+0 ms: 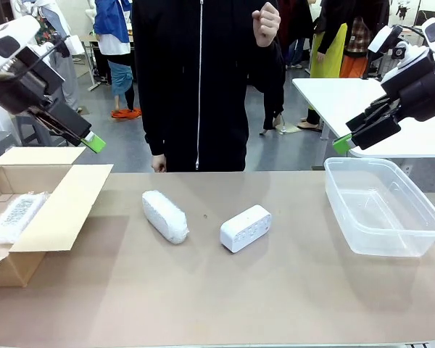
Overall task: Separate and place wrapped and unwrapped clocks.
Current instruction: Pick up the Digital clock indicated by the person.
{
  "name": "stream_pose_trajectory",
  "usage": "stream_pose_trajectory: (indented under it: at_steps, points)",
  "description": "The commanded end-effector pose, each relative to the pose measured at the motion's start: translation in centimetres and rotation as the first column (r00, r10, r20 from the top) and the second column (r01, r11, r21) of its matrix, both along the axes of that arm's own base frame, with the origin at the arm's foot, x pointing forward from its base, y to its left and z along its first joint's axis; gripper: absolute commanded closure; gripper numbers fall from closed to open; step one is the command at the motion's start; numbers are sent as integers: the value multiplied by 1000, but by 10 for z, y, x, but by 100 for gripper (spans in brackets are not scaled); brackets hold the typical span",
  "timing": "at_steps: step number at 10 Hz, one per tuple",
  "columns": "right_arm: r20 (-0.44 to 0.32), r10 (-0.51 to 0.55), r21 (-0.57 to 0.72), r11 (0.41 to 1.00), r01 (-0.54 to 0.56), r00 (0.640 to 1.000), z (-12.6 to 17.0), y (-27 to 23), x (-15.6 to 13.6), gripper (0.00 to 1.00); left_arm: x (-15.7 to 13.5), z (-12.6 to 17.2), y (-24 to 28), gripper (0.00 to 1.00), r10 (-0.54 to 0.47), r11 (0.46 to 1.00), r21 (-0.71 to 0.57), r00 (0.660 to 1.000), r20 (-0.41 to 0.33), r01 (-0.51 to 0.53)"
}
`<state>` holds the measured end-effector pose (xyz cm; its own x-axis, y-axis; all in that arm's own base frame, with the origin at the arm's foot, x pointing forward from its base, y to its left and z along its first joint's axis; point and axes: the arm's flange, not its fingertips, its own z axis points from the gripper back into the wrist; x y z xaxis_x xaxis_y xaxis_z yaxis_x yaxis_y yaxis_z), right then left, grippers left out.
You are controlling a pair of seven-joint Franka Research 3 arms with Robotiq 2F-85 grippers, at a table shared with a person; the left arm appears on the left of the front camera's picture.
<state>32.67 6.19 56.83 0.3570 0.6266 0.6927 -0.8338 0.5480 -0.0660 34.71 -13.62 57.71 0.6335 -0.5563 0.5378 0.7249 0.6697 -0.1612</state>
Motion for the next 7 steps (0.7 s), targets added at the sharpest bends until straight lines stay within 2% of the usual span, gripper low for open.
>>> stream_pose_trajectory:
  at_steps: [1, 2, 4, 5, 6, 7]
  points:
    - [-3, 3, 9, 1000, -3, 1000, -2, 0, 0, 0, -1, -14, 0, 0, -73, 996, -39, 991, 114, 77]
    - [-3, 3, 9, 1000, -3, 1000, -2, 0, 0, 0, -1, -15, 1, 0, -78, 997, -15, 984, 161, 81]
    - [-3, 3, 9, 1000, -3, 1000, -2, 0, 0, 0, -1, -14, -1, 0, -103, 994, -2, 977, 184, 105]
    - [-3, 3, 9, 1000, -3, 1000, -2, 0, 0, 0, -1, -15, 4, 0, -116, 993, 15, 976, 184, 115]
    - [-3, 3, 9, 1000, -3, 1000, -2, 0, 0, 0, -1, -13, 6, 0, -172, 985, 39, 978, 121, 169]
    - [-3, 3, 9, 1000, -3, 1000, -2, 0, 0, 0, 1, -7, -4, 0, -82, 997, 12, 984, 161, 81]
